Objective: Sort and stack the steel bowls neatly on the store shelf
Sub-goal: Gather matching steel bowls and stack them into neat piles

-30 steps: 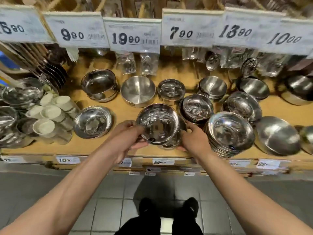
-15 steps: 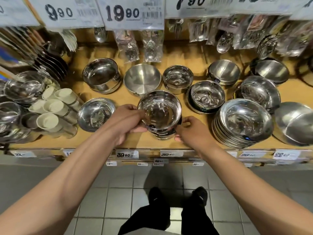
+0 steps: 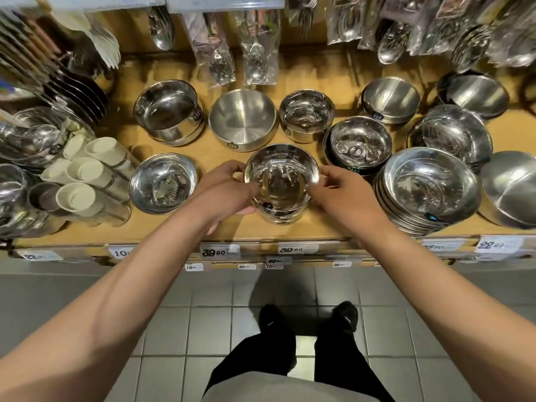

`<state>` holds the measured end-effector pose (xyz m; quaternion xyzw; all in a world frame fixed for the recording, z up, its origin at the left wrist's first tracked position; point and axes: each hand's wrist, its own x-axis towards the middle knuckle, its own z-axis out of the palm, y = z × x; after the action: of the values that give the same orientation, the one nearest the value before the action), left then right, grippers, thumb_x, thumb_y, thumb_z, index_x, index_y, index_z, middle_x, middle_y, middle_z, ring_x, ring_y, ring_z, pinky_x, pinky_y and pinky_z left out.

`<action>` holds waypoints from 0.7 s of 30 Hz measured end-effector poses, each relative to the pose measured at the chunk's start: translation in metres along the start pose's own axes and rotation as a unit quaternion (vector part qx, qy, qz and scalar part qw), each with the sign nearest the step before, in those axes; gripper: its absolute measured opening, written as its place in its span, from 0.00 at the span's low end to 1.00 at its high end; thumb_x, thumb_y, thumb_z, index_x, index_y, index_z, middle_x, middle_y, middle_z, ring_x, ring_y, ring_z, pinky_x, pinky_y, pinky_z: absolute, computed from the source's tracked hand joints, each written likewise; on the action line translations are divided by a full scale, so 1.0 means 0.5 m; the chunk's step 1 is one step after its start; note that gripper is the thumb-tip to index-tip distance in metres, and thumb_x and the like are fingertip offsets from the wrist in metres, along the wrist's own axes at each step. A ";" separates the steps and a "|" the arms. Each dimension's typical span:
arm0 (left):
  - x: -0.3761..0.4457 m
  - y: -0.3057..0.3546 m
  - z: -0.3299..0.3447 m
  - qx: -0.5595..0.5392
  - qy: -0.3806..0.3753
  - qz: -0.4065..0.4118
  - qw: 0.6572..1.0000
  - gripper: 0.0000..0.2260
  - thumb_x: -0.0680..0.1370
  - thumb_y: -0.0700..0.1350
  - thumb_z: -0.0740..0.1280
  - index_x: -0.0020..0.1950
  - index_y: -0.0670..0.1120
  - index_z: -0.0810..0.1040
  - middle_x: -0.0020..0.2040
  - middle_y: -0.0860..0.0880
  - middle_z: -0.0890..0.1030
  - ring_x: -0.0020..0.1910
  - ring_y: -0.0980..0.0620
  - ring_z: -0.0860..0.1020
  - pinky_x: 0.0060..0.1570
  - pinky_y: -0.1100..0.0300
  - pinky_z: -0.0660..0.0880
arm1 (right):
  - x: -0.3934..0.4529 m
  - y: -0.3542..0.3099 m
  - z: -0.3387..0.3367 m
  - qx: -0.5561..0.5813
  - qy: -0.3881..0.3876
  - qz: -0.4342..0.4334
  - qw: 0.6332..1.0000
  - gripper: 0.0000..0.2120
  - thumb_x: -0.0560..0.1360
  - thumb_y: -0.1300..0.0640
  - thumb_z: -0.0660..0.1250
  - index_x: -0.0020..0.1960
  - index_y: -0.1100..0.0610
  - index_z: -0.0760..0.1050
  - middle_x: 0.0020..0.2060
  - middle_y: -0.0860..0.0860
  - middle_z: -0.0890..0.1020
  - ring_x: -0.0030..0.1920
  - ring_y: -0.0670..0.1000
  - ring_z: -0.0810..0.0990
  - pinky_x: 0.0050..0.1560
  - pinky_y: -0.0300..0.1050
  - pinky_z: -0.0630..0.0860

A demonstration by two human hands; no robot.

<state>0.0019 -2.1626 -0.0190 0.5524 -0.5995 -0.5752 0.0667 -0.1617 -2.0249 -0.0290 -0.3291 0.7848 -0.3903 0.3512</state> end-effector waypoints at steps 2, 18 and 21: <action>0.004 0.003 -0.002 0.052 0.032 0.030 0.998 0.08 0.76 0.43 0.73 0.54 0.52 0.81 0.46 0.49 0.86 0.35 0.58 0.85 0.40 0.58 0.84 | 0.002 -0.011 -0.001 -0.029 0.019 -0.021 0.999 0.07 0.75 0.56 0.69 0.46 0.60 0.82 0.39 0.59 0.83 0.41 0.58 0.83 0.45 0.47 0.77; 0.008 -0.008 0.023 -0.009 0.078 0.092 0.993 0.06 0.76 0.37 0.72 0.46 0.44 0.75 0.41 0.44 0.80 0.30 0.51 0.82 0.36 0.53 0.83 | 0.082 -0.030 -0.032 -0.114 0.022 -0.103 0.988 0.07 0.73 0.60 0.71 0.49 0.57 0.85 0.39 0.56 0.86 0.42 0.59 0.85 0.47 0.60 0.83; 0.002 -0.013 0.031 -0.032 0.109 0.080 0.990 0.07 0.76 0.37 0.71 0.43 0.46 0.75 0.42 0.42 0.82 0.38 0.43 0.84 0.38 0.50 0.84 | 0.087 -0.027 -0.031 -0.137 0.012 -0.133 0.982 0.07 0.75 0.60 0.69 0.49 0.59 0.85 0.39 0.58 0.85 0.43 0.61 0.84 0.48 0.61 0.82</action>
<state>-0.0059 -2.1518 -0.0294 0.5598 -0.6119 -0.5237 0.1947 -0.1943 -2.0599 -0.0236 -0.4706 0.7842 -0.3266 0.2386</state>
